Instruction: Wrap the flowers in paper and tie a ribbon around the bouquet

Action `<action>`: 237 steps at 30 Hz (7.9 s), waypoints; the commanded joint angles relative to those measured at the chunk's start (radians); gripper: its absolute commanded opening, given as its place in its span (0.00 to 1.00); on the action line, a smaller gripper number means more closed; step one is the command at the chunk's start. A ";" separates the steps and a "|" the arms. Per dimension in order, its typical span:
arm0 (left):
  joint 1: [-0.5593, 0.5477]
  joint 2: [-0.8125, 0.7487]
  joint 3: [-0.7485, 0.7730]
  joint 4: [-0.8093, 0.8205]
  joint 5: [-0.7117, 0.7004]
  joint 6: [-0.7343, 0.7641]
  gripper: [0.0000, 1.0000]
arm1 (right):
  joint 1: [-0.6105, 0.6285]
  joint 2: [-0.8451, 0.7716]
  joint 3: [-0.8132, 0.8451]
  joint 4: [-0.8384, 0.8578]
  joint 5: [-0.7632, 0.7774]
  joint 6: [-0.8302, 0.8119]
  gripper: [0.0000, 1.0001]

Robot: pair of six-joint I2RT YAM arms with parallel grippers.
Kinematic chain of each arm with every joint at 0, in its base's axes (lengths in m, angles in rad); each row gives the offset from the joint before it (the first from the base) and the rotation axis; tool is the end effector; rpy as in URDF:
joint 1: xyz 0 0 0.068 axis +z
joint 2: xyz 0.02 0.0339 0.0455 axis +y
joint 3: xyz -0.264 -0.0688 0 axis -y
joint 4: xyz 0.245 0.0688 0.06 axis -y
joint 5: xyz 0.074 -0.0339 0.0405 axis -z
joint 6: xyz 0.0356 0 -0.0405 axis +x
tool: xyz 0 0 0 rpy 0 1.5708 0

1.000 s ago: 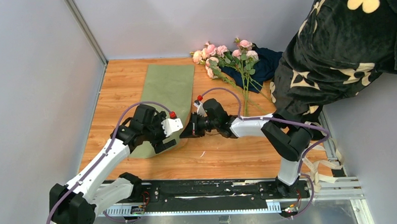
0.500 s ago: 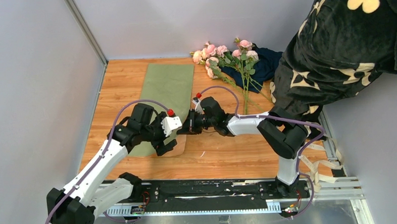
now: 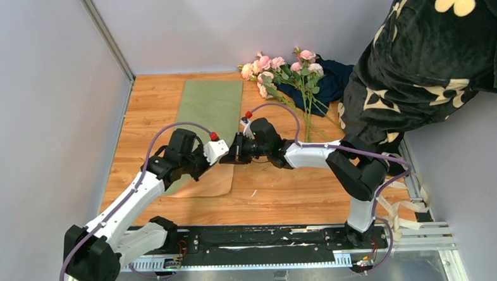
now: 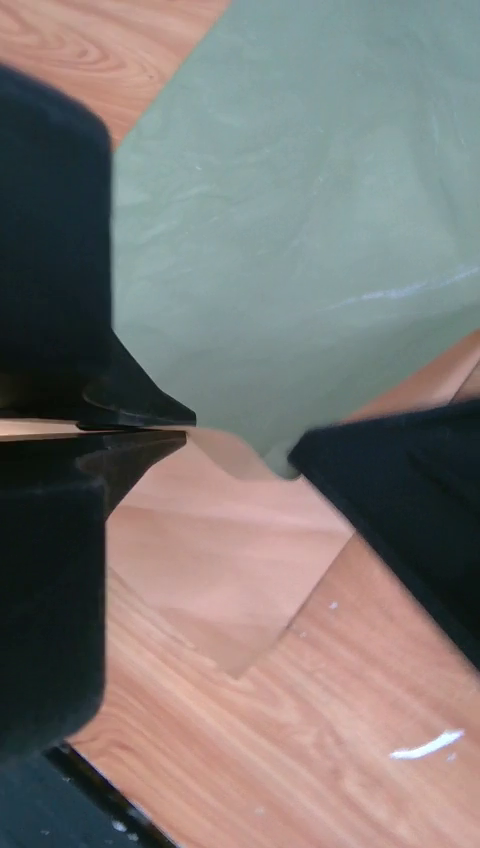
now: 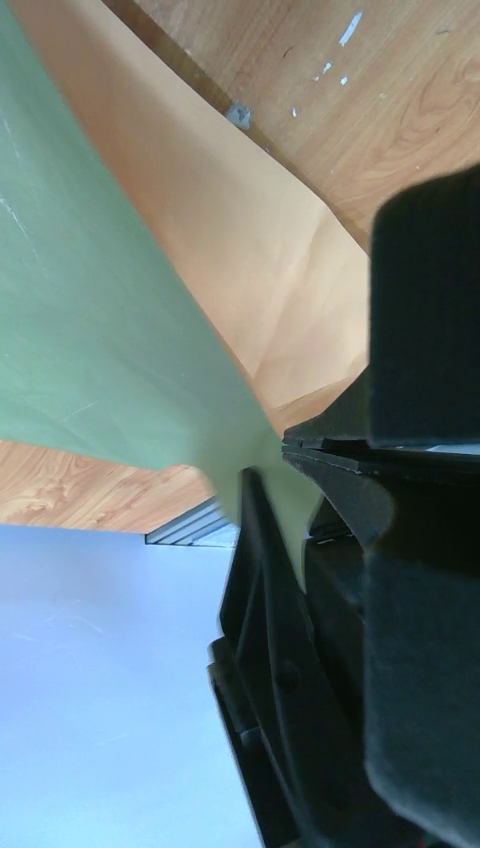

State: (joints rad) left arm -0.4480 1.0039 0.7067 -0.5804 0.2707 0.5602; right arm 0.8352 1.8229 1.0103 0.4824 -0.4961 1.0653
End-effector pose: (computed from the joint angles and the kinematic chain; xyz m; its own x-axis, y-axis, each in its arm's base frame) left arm 0.1755 -0.0949 0.2385 -0.2837 0.7044 -0.6506 0.8524 0.4960 0.1653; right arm 0.2542 0.3061 0.1984 -0.9402 0.1078 -0.3230 -0.2717 0.3344 0.9024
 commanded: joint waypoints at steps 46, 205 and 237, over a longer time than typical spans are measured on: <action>0.568 0.139 0.290 0.351 -0.494 -0.219 0.00 | 0.561 -0.266 -0.184 -0.424 0.786 -1.757 0.00; 0.569 0.206 0.242 -0.100 -0.339 -0.082 1.00 | -0.588 0.440 0.920 -1.279 0.525 -1.678 0.45; 0.552 0.057 0.452 -0.359 0.213 -0.058 1.00 | -0.424 -0.508 0.261 -0.273 0.261 -0.672 0.00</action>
State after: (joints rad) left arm 0.1226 1.1118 1.0405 -0.8536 0.2325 0.5278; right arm 0.2710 1.4052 1.5078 -0.2749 -0.1070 -0.0181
